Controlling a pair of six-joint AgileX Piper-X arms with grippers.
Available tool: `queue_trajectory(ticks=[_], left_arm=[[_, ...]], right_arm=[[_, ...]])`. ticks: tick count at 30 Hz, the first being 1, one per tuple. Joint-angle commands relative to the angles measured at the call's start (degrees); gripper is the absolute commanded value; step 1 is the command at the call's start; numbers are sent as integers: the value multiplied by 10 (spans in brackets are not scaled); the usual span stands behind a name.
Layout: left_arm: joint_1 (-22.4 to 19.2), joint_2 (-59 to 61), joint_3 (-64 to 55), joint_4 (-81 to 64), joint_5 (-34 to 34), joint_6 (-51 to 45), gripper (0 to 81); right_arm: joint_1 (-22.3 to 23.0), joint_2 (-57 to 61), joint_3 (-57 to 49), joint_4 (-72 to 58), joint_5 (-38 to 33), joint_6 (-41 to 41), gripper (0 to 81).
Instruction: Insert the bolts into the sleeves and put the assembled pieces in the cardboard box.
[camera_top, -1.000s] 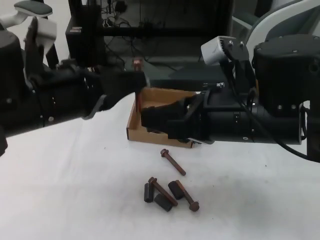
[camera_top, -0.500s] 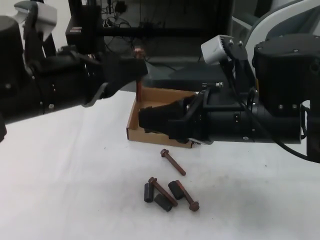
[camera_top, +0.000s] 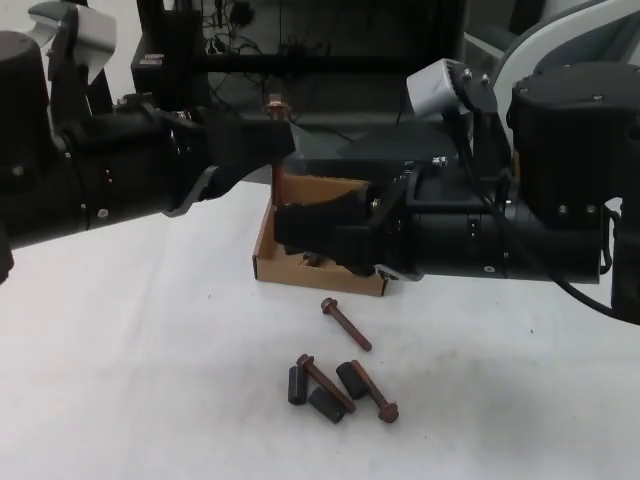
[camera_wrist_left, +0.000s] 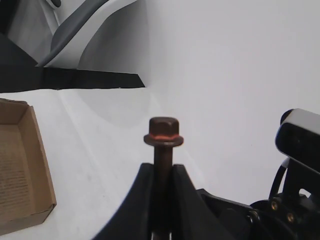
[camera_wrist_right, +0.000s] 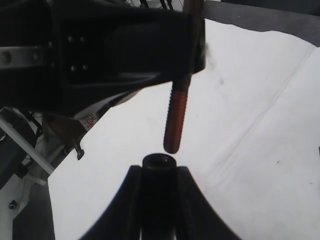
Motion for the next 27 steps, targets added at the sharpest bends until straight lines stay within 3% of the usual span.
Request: queue_trajectory(ticks=[1,27], left_arm=[[-1,-3,-8,-7,-2,7,17],[-1,-3,-8,-7,3,-3,17]], right_arm=[[-1,0,-3,-12,-4,5,4],[-1,14,-3,-39,-4,19,4]])
